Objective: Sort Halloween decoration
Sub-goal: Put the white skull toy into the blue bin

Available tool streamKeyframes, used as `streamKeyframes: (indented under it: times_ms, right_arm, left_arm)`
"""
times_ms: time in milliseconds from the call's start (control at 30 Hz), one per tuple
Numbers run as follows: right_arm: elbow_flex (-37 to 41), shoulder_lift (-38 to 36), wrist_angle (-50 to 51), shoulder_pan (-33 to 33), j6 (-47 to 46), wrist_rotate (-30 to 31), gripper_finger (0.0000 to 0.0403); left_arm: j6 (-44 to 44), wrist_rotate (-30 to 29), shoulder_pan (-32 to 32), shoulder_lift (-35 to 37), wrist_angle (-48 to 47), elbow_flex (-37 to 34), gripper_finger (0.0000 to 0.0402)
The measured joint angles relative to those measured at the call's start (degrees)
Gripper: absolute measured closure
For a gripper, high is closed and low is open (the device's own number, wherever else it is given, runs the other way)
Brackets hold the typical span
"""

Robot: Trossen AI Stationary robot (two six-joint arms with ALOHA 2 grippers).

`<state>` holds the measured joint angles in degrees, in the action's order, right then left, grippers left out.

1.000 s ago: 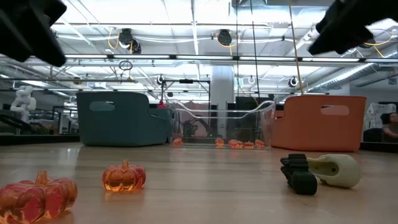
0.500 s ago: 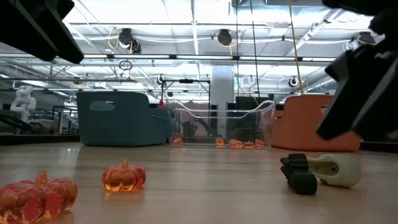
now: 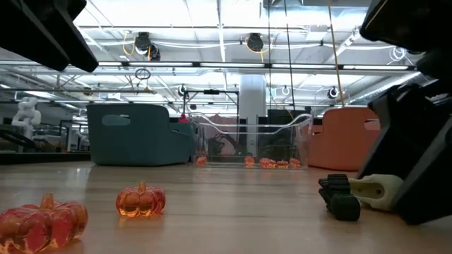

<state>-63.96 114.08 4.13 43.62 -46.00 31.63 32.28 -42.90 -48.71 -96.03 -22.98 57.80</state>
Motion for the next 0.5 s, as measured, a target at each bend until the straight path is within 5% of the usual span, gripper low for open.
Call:
streamKeyframes:
  times_ms: [500]
  right_arm:
    - [-0.07,1.03,0.25,-0.15,-1.33,1.8,0.0323]
  left_arm:
    - [-1.25,-0.7,1.49,0.0,-0.06,0.0,0.0243]
